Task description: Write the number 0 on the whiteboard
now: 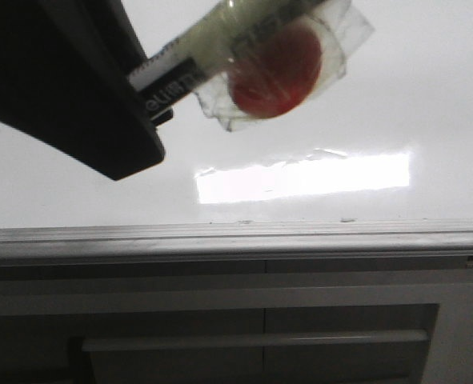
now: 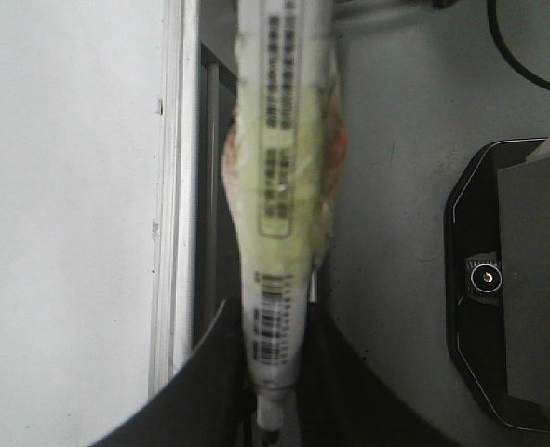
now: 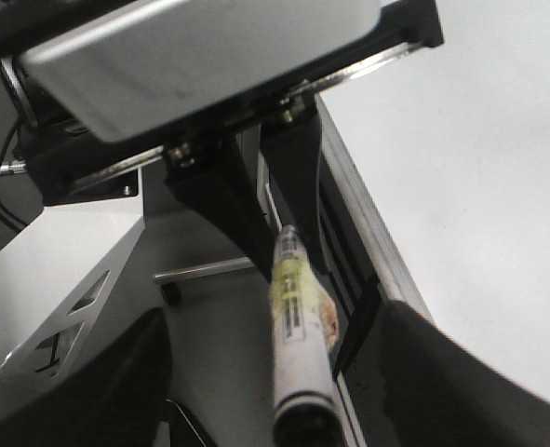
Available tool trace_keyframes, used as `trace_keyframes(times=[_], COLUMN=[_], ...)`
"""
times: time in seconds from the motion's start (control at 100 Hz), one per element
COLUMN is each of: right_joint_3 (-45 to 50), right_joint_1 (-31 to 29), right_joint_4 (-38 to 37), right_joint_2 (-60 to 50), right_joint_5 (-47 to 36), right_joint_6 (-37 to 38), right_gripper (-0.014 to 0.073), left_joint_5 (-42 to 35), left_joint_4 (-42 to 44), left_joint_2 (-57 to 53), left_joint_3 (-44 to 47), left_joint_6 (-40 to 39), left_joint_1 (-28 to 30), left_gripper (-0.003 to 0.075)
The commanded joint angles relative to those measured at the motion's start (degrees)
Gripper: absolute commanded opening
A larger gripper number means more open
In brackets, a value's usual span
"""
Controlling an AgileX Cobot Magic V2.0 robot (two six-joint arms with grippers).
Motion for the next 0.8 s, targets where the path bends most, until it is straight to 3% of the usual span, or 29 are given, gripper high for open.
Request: trace_keyframes(times=[0.0, 0.26, 0.49, 0.79], right_joint_3=[-2.3, -2.3, -2.3, -2.3], right_joint_1=[1.5, 3.1, 3.1, 3.1], right_joint_4=[2.2, 2.2, 2.3, 7.1], right_joint_2=[1.1, 5.3, 5.6, 5.6], right_joint_5=[-4.7, -4.4, -4.6, -4.0], right_joint_6=[-0.7, -0.7, -0.7, -3.7], right_gripper=[0.0411, 0.0405, 0.0217, 0.0216], left_joint_5=[-2.6, -2.3, -2.3, -2.3], left_joint_4=[0.4, 0.4, 0.2, 0.2], left_joint_2=[-1.3, -1.3, -1.3, -1.3], left_joint_3=[-1.8, -1.8, -1.8, -1.8], left_joint_6=[0.1, 0.1, 0.1, 0.1], left_joint_1=[-0.4, -0.4, -0.4, -0.4], left_gripper=[-0.002, -0.002, -0.002, -0.002])
